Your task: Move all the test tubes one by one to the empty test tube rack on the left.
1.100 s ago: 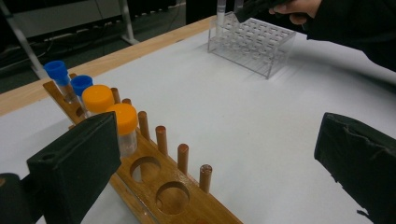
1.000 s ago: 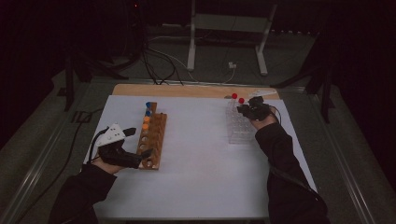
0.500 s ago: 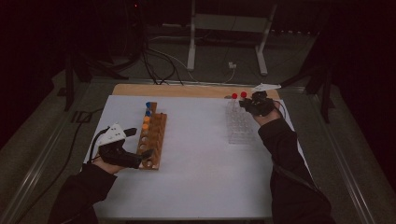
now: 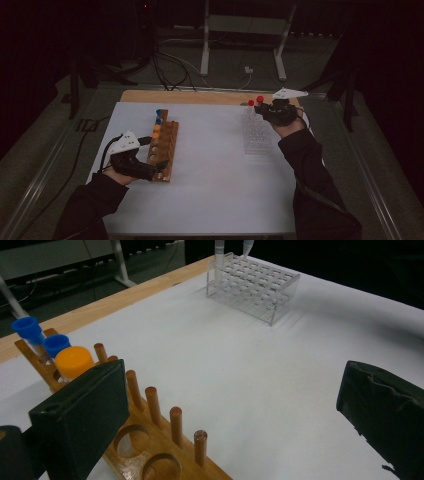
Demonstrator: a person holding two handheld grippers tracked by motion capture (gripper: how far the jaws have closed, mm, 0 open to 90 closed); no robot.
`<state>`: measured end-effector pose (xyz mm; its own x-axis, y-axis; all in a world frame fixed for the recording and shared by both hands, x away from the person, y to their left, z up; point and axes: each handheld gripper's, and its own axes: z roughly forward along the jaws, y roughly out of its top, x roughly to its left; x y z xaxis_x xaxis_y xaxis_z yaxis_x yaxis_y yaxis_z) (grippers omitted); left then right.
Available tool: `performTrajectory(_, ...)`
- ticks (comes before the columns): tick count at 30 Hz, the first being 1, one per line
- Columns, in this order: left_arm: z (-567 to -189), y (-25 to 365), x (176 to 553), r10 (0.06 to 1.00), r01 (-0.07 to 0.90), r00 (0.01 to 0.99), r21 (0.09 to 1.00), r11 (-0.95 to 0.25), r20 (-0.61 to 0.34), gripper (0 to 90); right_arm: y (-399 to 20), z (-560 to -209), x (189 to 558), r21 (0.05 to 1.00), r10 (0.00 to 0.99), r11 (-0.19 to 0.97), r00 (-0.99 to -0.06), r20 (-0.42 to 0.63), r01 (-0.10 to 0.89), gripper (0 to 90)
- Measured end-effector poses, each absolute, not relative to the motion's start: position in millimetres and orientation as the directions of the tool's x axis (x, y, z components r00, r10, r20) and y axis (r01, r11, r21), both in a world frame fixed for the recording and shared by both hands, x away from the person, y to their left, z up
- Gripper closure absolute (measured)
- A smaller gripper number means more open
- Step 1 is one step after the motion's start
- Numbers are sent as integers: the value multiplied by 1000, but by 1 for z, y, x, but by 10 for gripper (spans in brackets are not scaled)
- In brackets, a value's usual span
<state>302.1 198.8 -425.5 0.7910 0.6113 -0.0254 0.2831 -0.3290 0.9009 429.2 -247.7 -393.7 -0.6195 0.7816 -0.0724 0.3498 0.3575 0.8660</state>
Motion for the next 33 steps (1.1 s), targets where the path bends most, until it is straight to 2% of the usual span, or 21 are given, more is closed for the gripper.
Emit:
performTrajectory(14, -424, 178, 305, 565, 271, 825, 899, -345, -32, 13, -212, -409, 383, 854, 666, 417, -744, -53, 312, 752)
performTrajectory(33, -426, 149, 307, 488, 255, 871, 896, -364, -50, 13, -172, -433, 327, 825, 533, 506, -843, -69, 253, 752)
